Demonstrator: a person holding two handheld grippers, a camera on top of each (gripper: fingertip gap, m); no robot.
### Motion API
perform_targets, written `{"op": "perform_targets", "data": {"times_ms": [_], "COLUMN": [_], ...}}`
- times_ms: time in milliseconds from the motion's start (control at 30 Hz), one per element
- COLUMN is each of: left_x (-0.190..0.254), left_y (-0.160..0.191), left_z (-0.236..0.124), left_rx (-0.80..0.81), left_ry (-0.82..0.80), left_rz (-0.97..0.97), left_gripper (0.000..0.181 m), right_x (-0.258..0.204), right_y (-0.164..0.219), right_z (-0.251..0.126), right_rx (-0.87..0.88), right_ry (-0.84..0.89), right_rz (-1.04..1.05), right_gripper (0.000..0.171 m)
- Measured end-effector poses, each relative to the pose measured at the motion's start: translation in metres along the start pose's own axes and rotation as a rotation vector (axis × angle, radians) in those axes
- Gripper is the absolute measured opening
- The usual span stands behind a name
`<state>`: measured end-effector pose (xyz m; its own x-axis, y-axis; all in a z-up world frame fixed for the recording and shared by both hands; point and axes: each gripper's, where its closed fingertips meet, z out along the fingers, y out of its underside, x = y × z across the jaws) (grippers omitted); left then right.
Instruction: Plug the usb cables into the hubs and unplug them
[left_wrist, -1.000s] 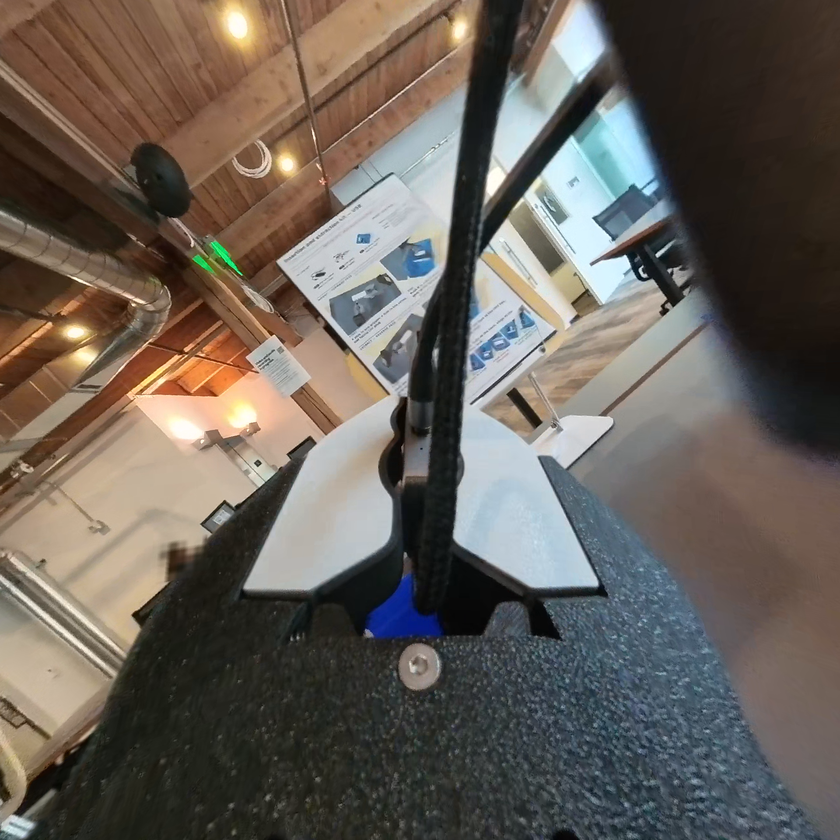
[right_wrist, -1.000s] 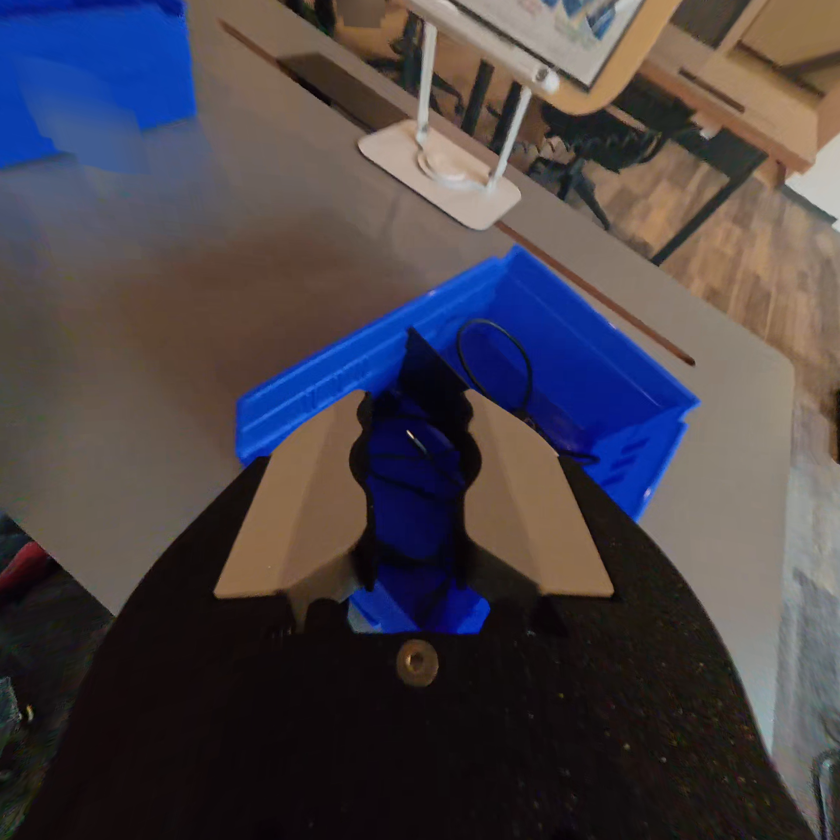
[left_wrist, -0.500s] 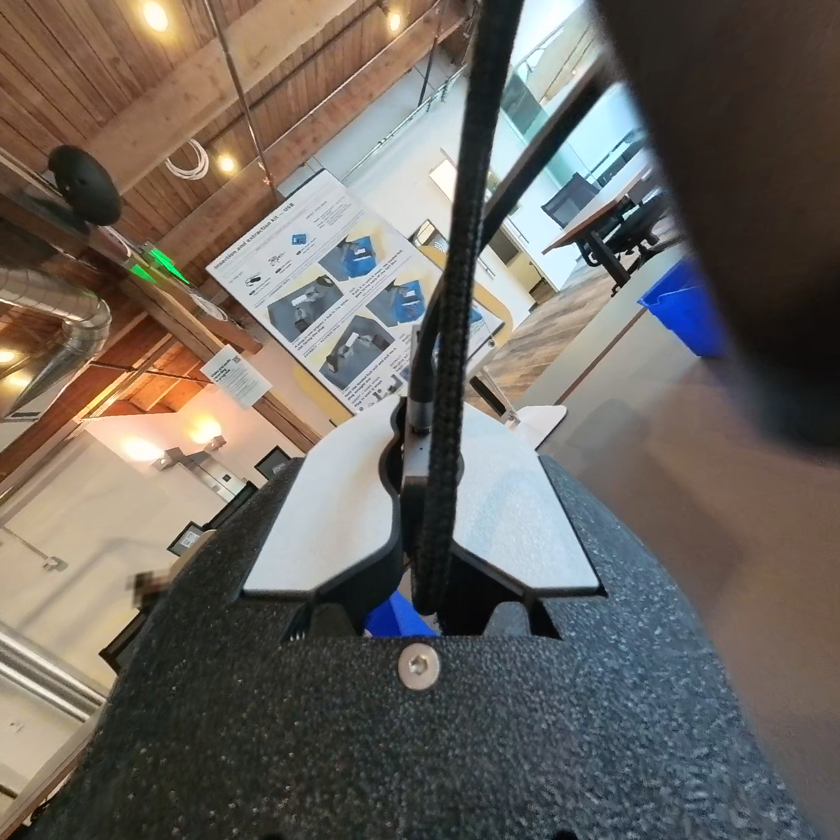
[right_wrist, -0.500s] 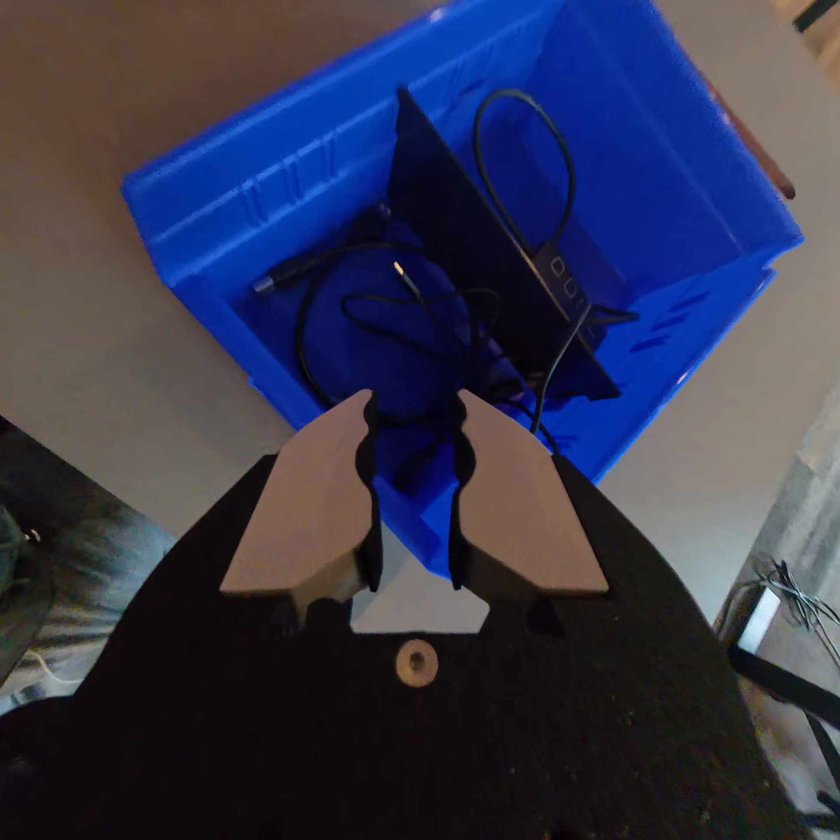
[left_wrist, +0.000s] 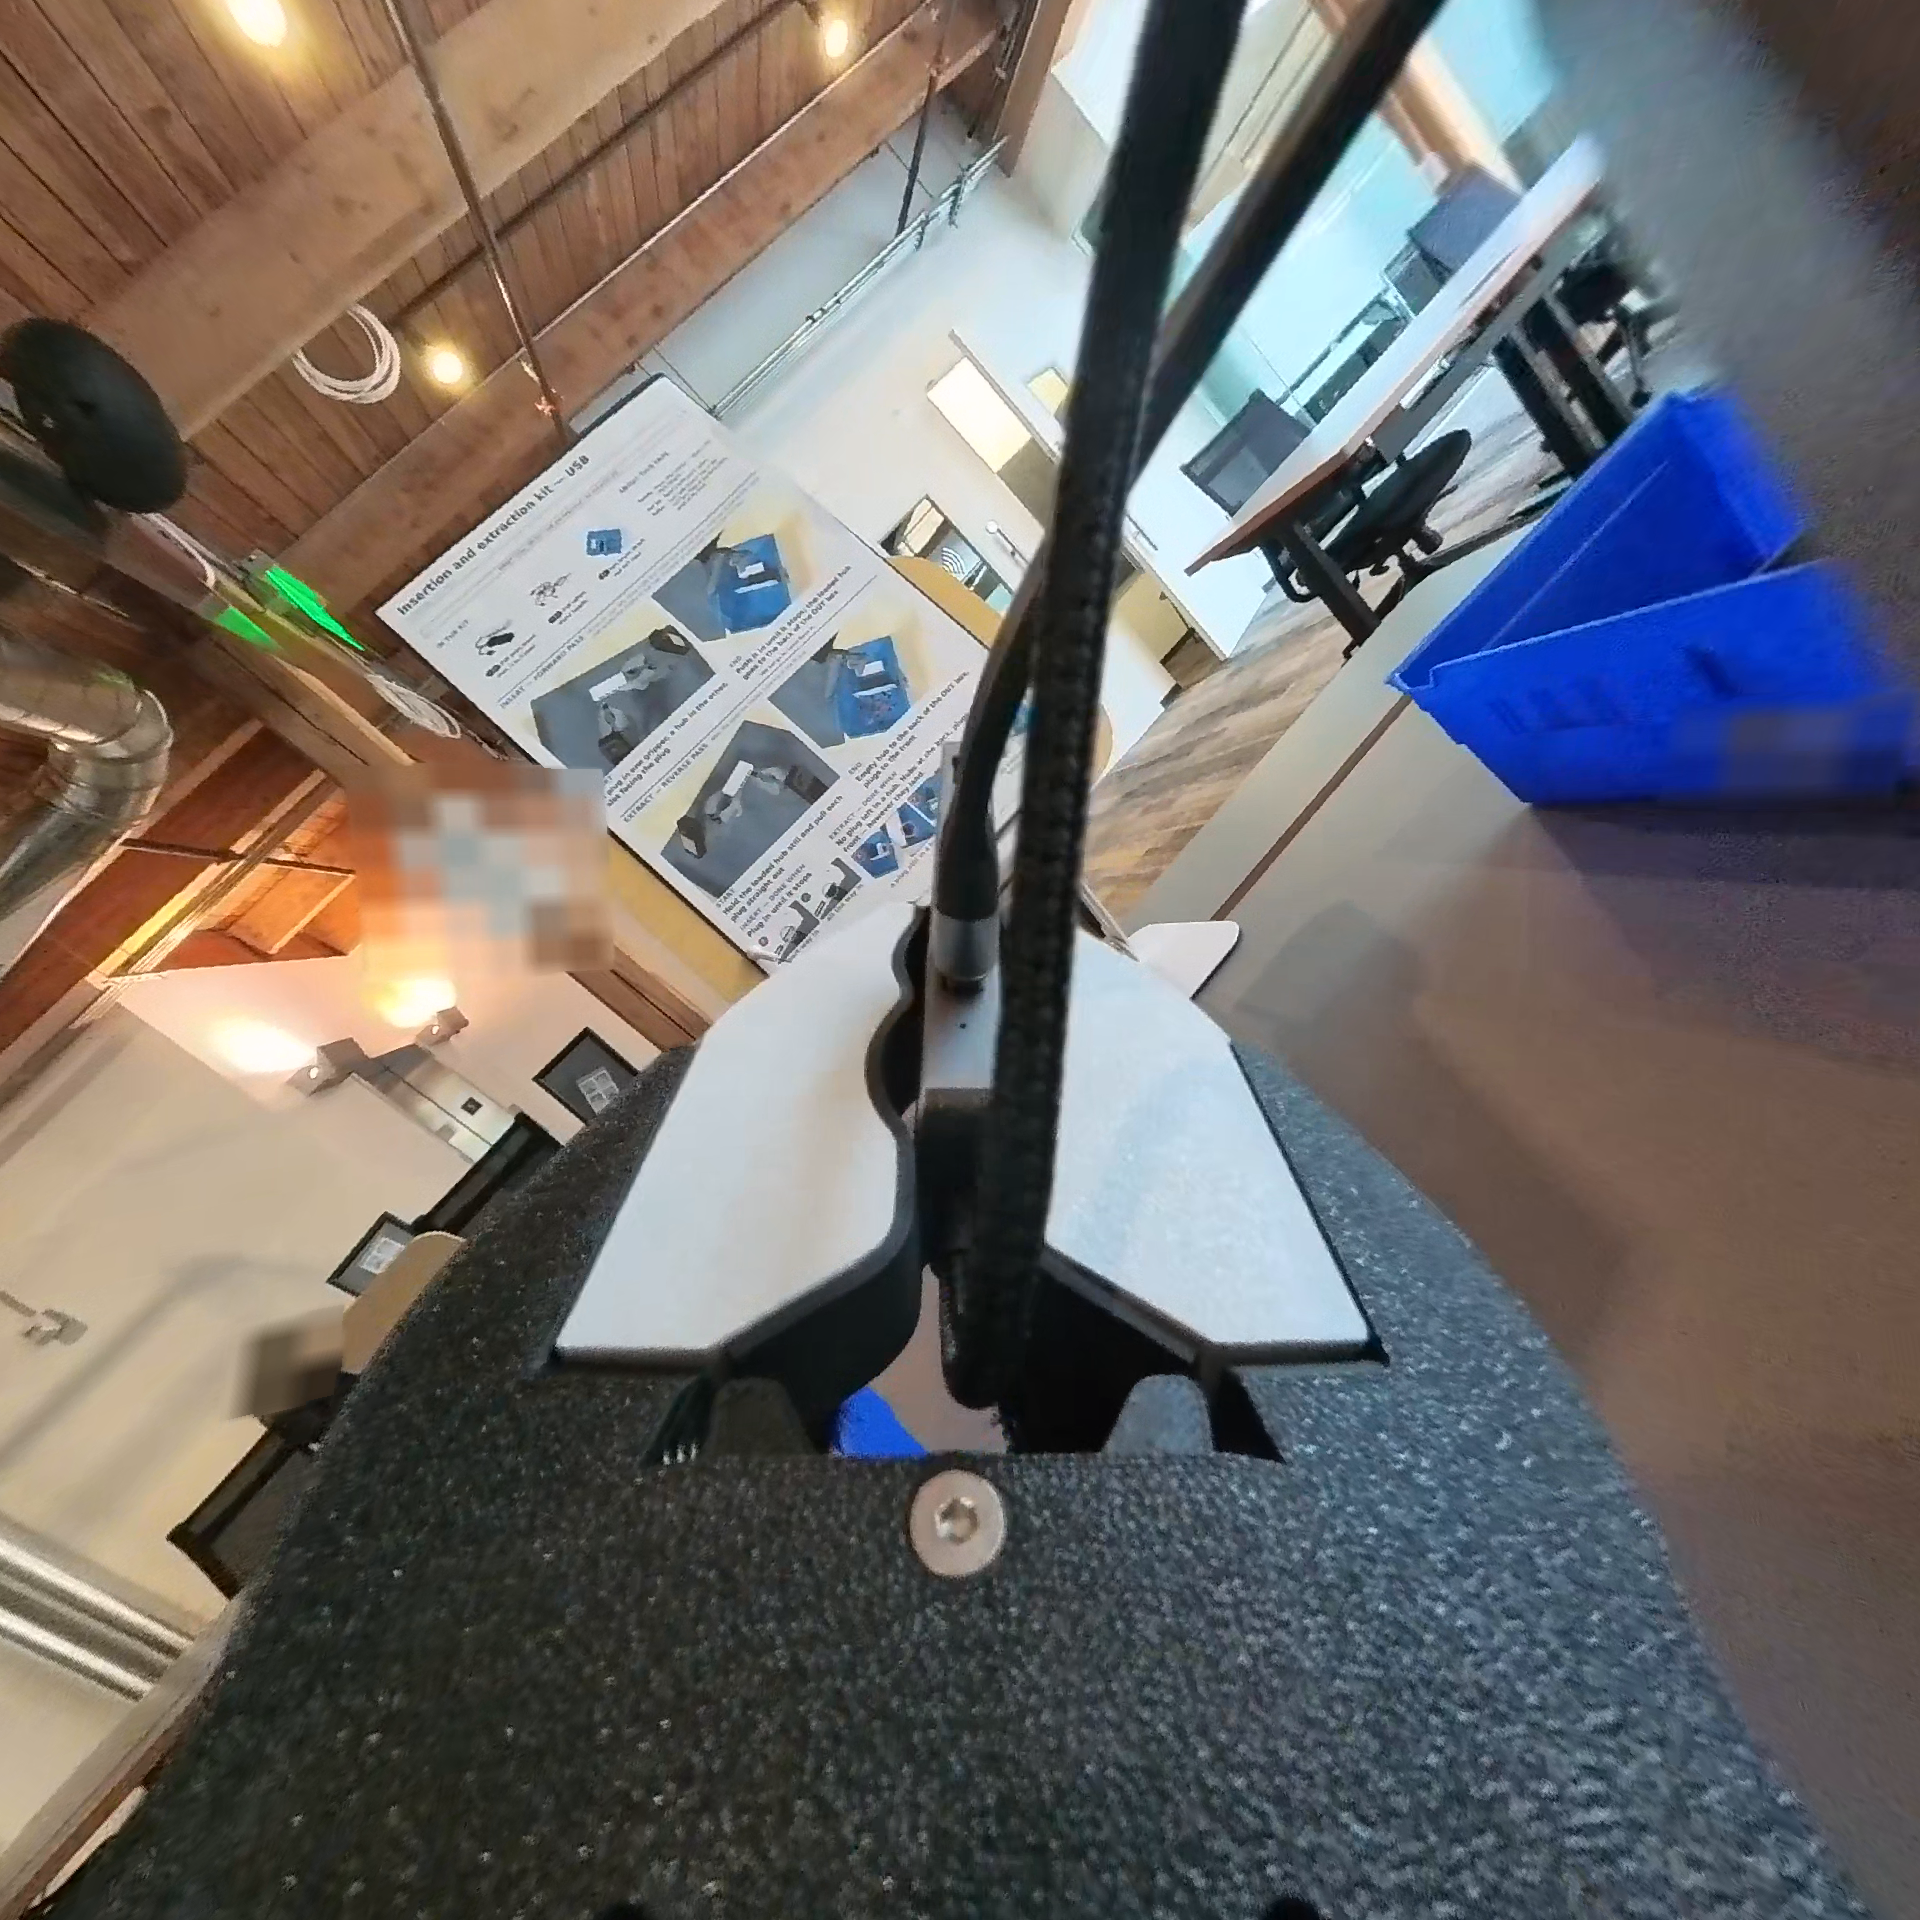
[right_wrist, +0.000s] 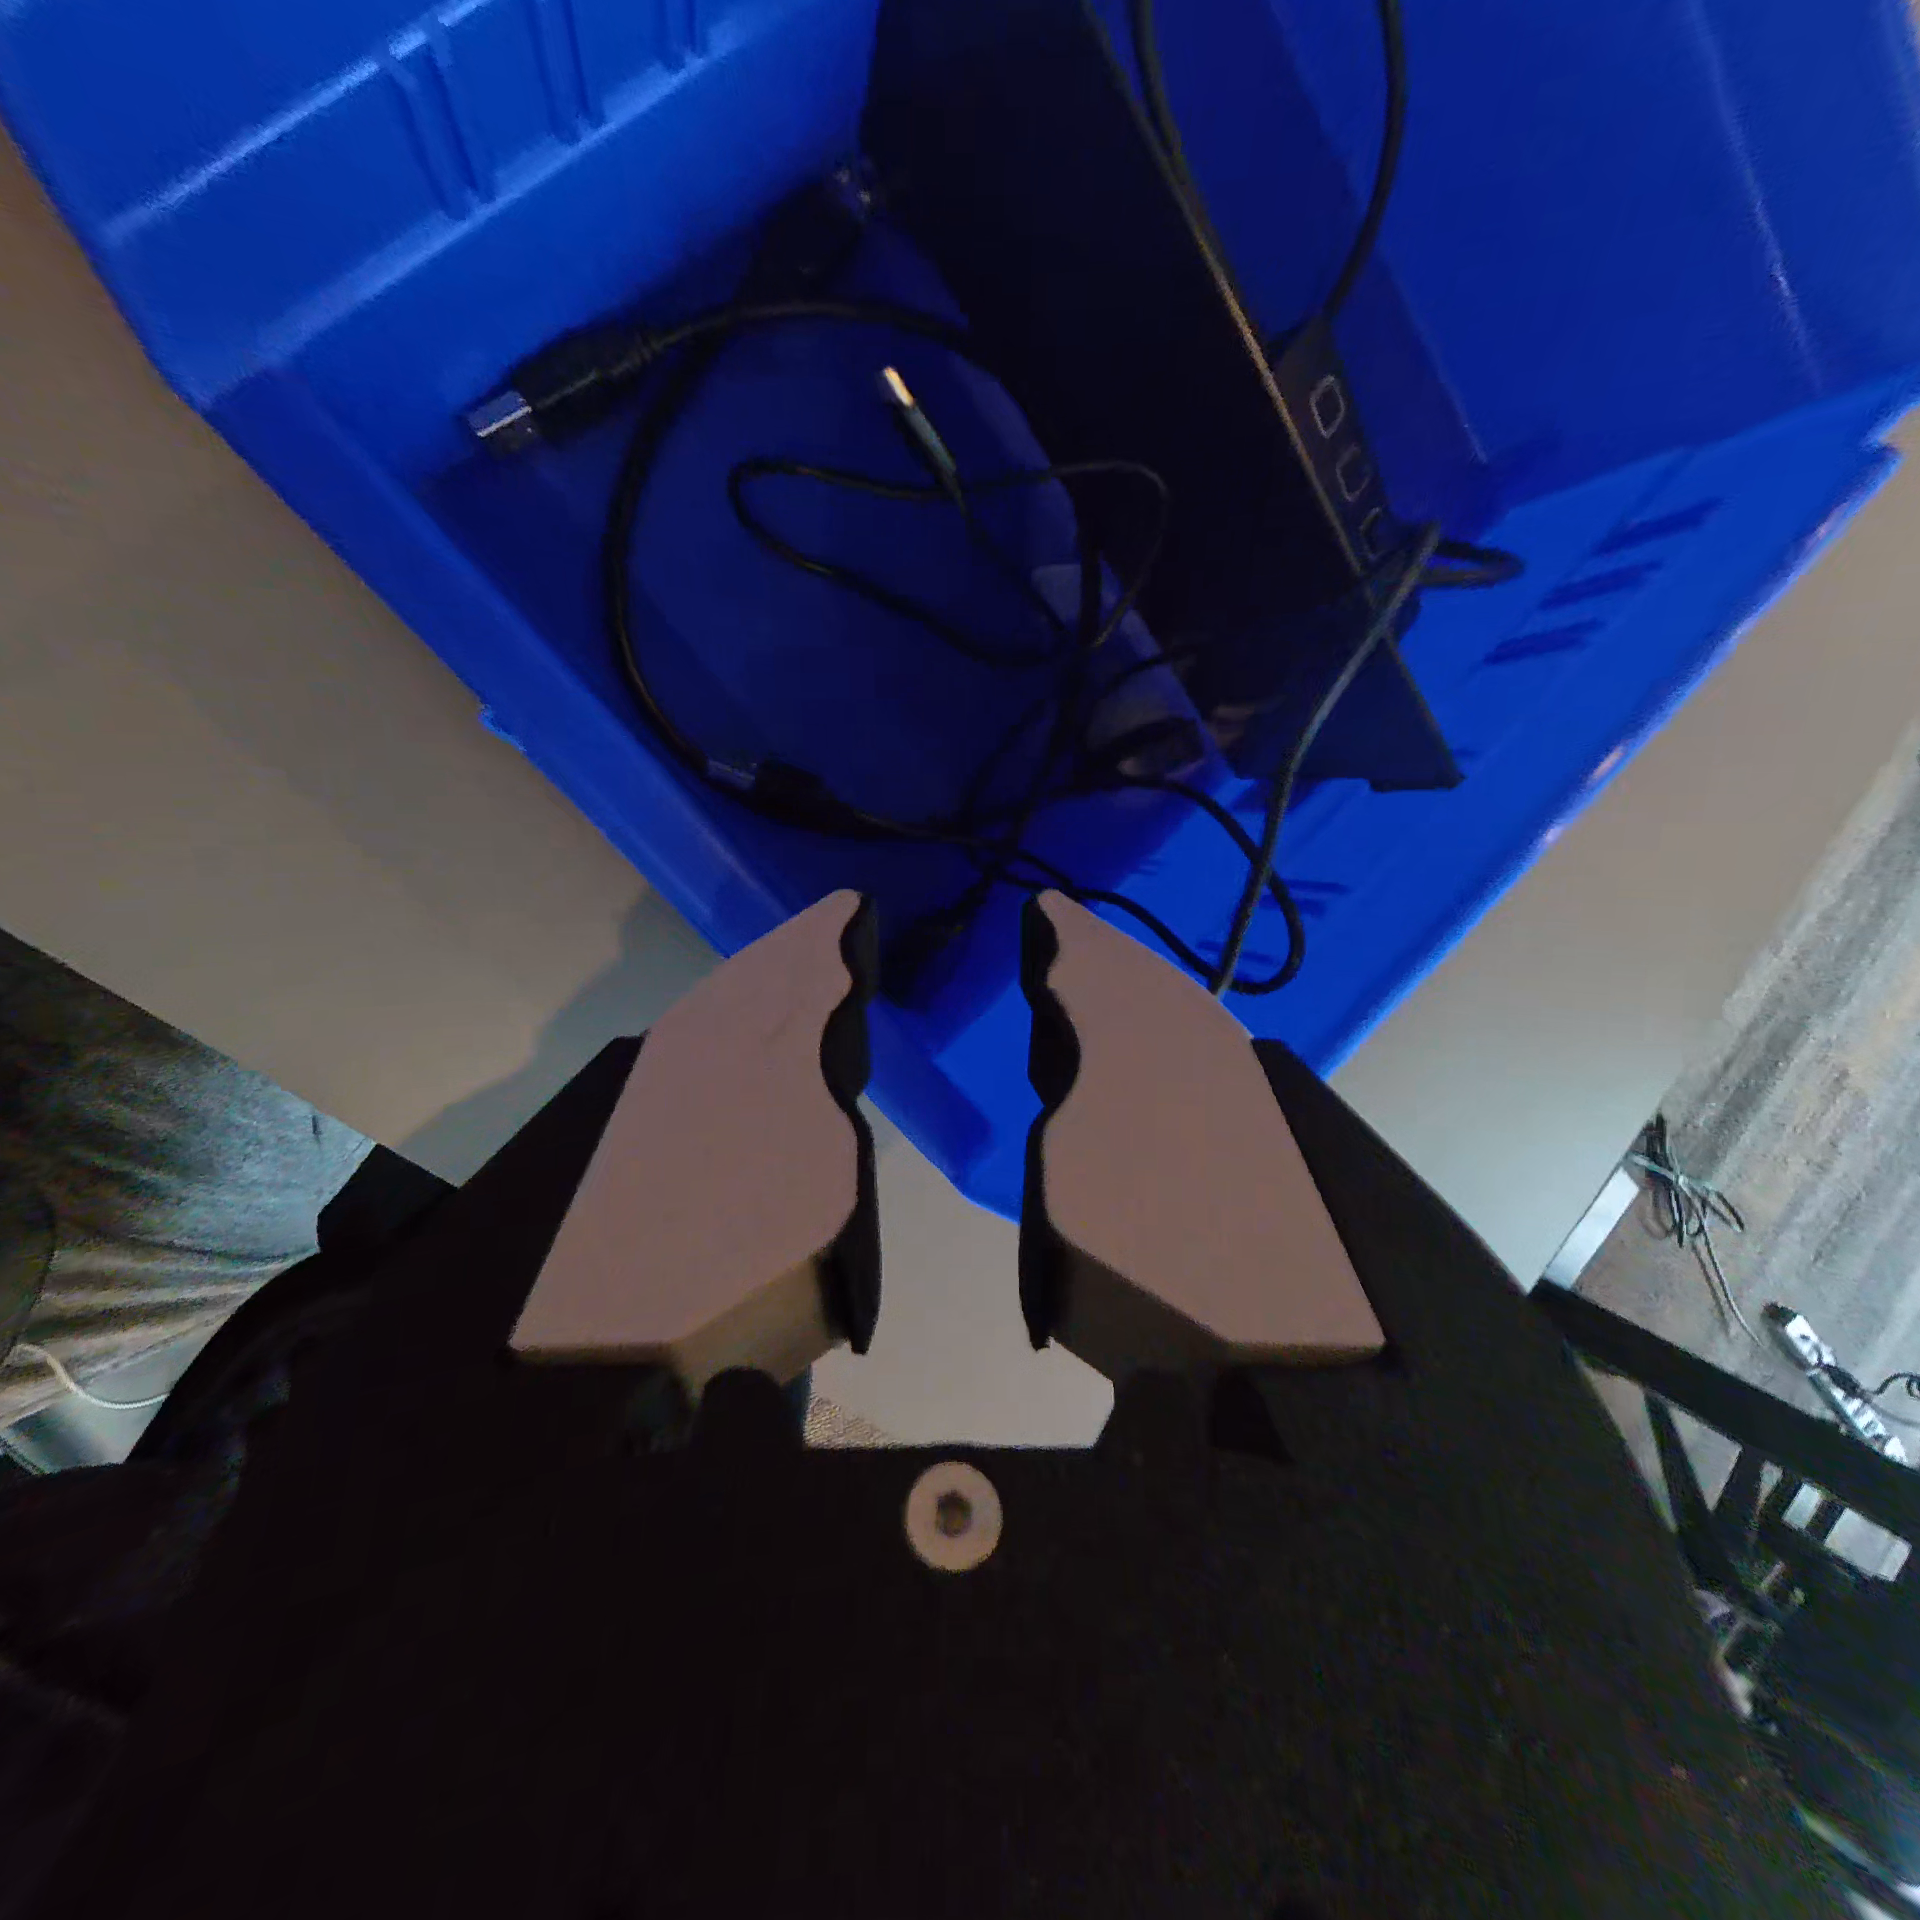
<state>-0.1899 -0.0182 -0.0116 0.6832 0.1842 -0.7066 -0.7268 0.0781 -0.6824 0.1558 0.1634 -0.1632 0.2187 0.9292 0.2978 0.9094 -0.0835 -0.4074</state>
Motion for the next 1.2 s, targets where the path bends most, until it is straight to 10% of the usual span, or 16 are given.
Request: {"op": "perform_targets", "data": {"times_ms": [567,1067,1200], "left_x": [0.017,0.006,0.008], "left_y": [0.002,0.005,0.004], "left_z": [0.008,-0.001,0.0], "left_rx": [-0.029,-0.028,-0.024], "left_ry": [0.041,0.026,0.033], "left_rz": [0.009,-0.02,-0.018], "left_gripper": [0.01,0.01,0.01], "right_x": [-0.083,-0.083,-0.084], "right_y": [-0.094,-0.075,-0.069], "right_z": [0.034,0.097,0.096], "right_rx": [0.276,0.099,0.08], "right_ry": [-0.402,-0.58,-0.625], "right_rz": [-0.929,-0.933,-0.908], "right_gripper": [0.018,0.044,0.025]}}
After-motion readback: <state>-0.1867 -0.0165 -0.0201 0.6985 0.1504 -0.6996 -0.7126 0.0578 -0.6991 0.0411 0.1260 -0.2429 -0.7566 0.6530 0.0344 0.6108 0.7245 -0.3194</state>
